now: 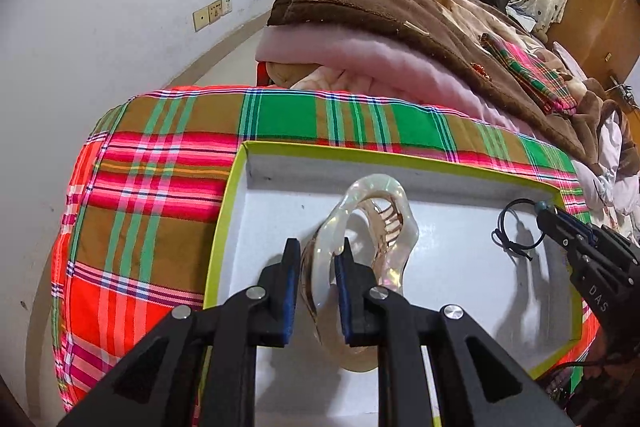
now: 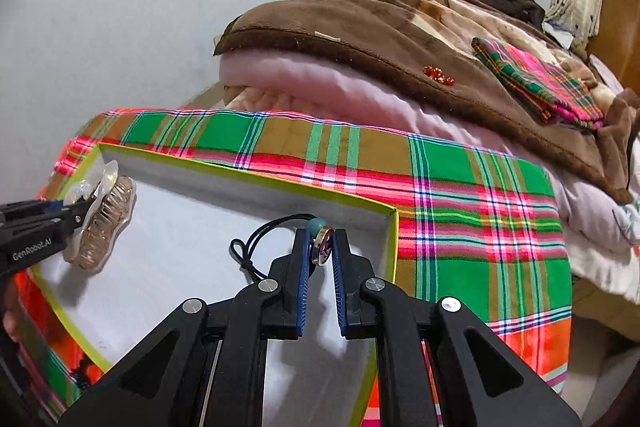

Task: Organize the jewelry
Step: 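Carry both items into the yellow box and open both tools to release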

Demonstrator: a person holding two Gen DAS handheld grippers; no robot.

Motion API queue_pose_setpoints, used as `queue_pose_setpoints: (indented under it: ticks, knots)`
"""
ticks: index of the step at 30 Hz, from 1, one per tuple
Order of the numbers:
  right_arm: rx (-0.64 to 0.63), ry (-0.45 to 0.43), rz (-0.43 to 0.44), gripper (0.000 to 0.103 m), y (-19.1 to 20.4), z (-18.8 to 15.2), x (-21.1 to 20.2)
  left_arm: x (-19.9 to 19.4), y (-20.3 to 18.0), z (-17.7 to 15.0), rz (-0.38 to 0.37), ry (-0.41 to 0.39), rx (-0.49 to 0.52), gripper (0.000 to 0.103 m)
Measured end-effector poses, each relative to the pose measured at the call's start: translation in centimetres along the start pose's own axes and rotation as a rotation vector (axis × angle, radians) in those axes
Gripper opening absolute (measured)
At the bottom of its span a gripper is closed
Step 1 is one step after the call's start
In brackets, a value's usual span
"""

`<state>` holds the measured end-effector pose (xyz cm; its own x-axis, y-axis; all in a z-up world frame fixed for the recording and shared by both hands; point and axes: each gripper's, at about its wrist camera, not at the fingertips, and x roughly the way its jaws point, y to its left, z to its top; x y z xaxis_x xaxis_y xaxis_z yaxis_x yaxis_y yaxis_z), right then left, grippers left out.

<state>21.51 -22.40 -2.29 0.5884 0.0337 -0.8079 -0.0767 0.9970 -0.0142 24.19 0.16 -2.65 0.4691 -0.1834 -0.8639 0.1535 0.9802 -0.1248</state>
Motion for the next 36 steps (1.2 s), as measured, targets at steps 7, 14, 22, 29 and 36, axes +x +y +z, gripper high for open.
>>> queue_pose_setpoints:
  ticks: [7,14,22,29,36]
  knots:
    - [-0.022,0.011,-0.029,0.012,0.2,0.1,0.4,0.5,0.2,0.2,0.014,0.017,-0.006,0.024]
    - [-0.029,0.017,-0.046,0.013,0.4,0.2,0.7,0.5,0.2,0.3,0.02,0.02,-0.005,0.033]
    - [-0.029,-0.001,-0.035,0.02,0.7,0.2,0.3,0.0,0.5,0.4,0.018,0.006,-0.015,0.044]
    - [-0.024,-0.023,-0.012,0.039,0.8,0.1,-0.7,-1.5,0.1,0.3,-0.007,-0.029,-0.009,0.054]
    - [0.0,-0.077,0.012,0.039,0.3,-0.4,-3.6,-4.3,-0.2,-0.5,-0.041,-0.08,-0.006,0.057]
